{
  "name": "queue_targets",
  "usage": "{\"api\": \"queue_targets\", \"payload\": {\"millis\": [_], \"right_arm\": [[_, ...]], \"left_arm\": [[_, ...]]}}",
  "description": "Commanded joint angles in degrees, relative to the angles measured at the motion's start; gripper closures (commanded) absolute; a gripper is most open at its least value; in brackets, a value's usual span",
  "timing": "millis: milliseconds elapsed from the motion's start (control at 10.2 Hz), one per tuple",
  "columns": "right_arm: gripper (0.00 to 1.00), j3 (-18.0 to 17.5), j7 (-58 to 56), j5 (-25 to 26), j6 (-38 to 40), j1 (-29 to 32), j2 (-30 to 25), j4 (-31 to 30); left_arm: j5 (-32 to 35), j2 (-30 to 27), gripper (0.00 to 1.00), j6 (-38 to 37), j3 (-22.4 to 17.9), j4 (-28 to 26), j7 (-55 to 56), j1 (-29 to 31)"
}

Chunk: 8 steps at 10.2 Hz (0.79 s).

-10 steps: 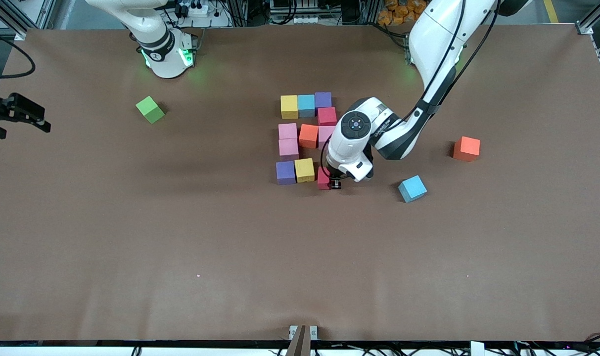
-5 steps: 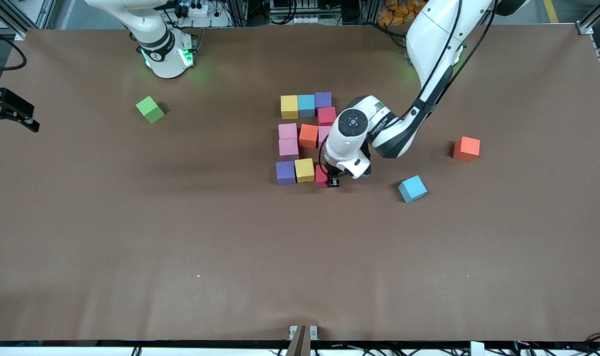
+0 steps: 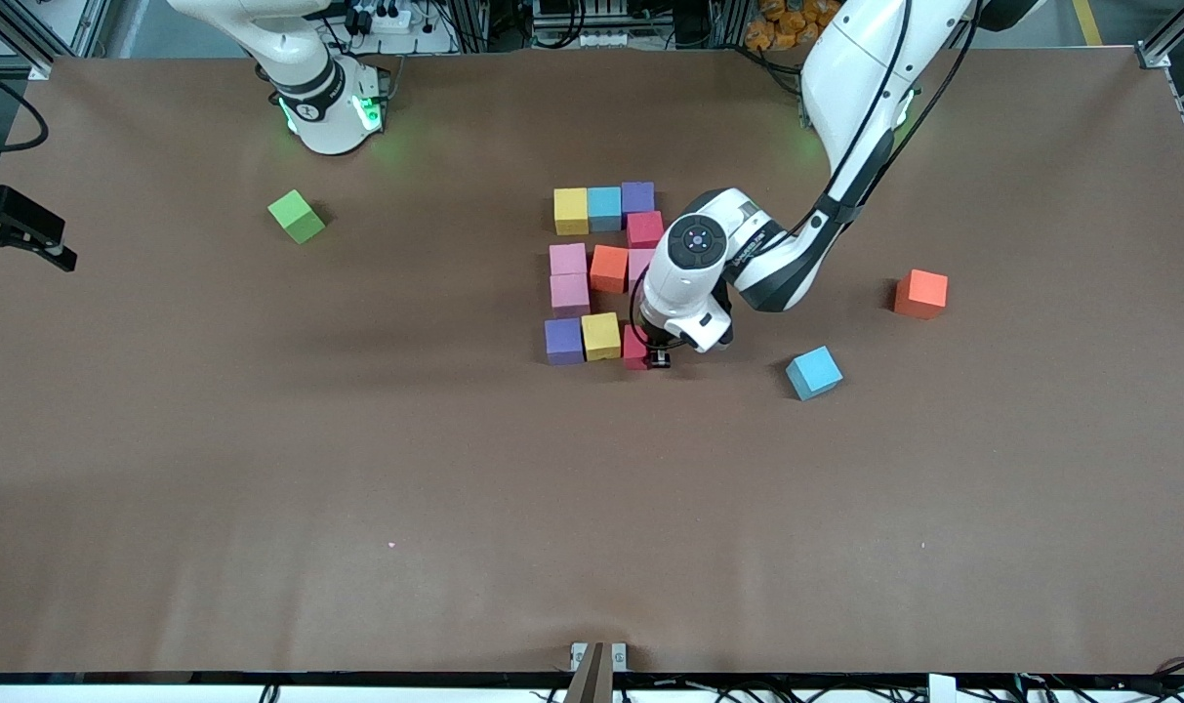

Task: Form number 2 with 11 blocks

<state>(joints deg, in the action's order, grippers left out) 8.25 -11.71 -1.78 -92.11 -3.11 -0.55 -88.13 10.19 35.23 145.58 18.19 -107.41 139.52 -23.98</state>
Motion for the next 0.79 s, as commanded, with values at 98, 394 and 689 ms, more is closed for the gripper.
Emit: {"api": "queue_targets", "payload": {"millis": [98, 394, 689], "right_arm": [[0.00, -0.07, 0.73, -0.25, 0.52, -0.32, 0.64, 1.65], [0.00, 0.19, 0.73, 0.02, 0.35, 0.21, 0.64, 0.94], [0.00, 0.19, 0.90, -0.16, 1.75, 0.12, -0.50, -0.02]], "left_arm": [[1.41, -1.75, 0.67, 2.16, -0.26, -2.98, 2.16, -0.36], [1.41, -1.57, 0.67, 3.13, -0.26, -2.90, 3.04, -1.59], [1.41, -1.22, 0.65, 3.22, -0.26, -2.90, 3.04, -1.68]]}}
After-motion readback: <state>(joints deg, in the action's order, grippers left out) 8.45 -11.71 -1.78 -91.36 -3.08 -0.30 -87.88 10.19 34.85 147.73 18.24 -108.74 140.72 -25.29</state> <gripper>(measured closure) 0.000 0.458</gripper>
